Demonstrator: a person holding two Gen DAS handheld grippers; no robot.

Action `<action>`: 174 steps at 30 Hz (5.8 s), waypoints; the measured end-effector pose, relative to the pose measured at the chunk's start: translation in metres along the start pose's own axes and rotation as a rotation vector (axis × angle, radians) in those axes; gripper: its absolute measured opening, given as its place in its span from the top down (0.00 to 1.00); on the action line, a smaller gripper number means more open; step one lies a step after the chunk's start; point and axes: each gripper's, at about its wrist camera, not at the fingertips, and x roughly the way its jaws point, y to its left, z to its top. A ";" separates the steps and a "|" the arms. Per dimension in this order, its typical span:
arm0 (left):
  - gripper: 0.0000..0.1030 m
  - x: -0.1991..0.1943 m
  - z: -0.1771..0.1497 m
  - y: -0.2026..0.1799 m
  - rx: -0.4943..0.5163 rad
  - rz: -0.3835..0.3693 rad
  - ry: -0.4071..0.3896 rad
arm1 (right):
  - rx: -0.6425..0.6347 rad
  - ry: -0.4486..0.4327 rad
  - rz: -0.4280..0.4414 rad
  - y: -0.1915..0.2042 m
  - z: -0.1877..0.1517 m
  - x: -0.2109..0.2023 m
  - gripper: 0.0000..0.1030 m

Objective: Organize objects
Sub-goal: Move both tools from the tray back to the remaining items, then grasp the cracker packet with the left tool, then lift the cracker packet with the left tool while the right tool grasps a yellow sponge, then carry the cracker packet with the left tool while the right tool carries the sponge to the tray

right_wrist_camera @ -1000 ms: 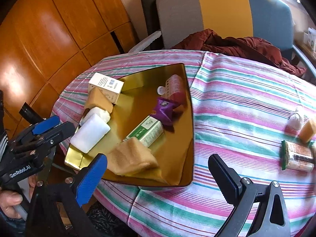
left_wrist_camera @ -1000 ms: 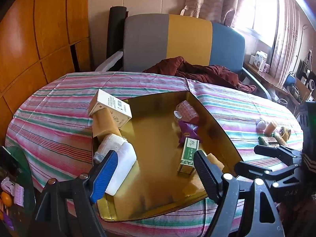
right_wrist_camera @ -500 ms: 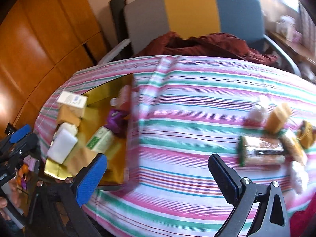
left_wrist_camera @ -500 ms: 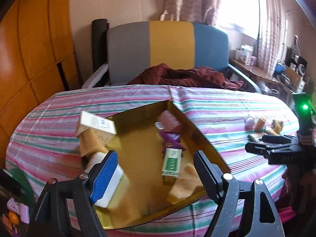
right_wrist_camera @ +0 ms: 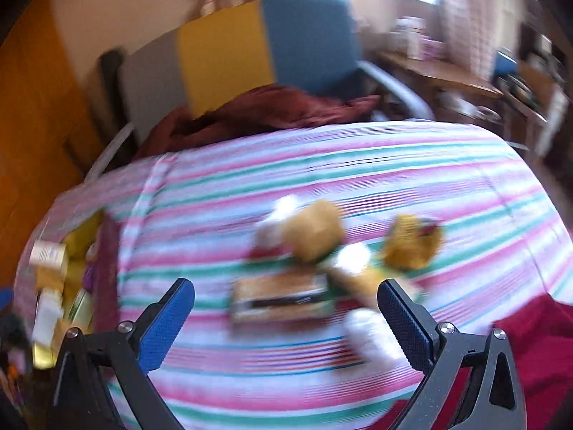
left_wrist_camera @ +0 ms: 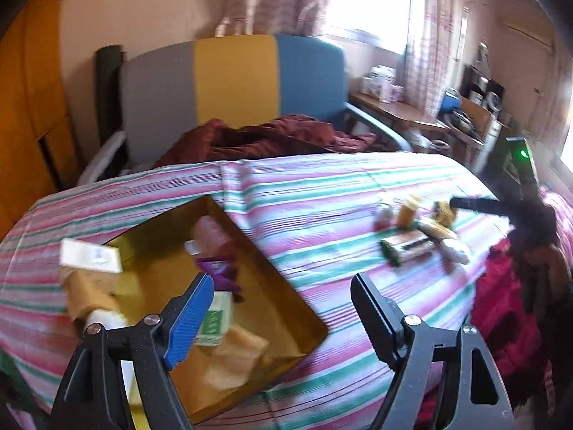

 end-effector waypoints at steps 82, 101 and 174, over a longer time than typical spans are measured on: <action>0.50 0.167 -0.046 -0.147 0.273 -0.267 0.156 | 0.013 0.186 0.081 -0.005 0.012 0.083 0.01; 0.52 0.169 -0.038 -0.139 0.203 -0.309 0.181 | -0.080 0.115 0.104 0.023 0.031 0.072 0.39; 0.52 -0.038 -0.116 0.142 -0.434 0.218 -0.037 | -0.493 0.269 0.674 0.342 -0.082 0.024 0.36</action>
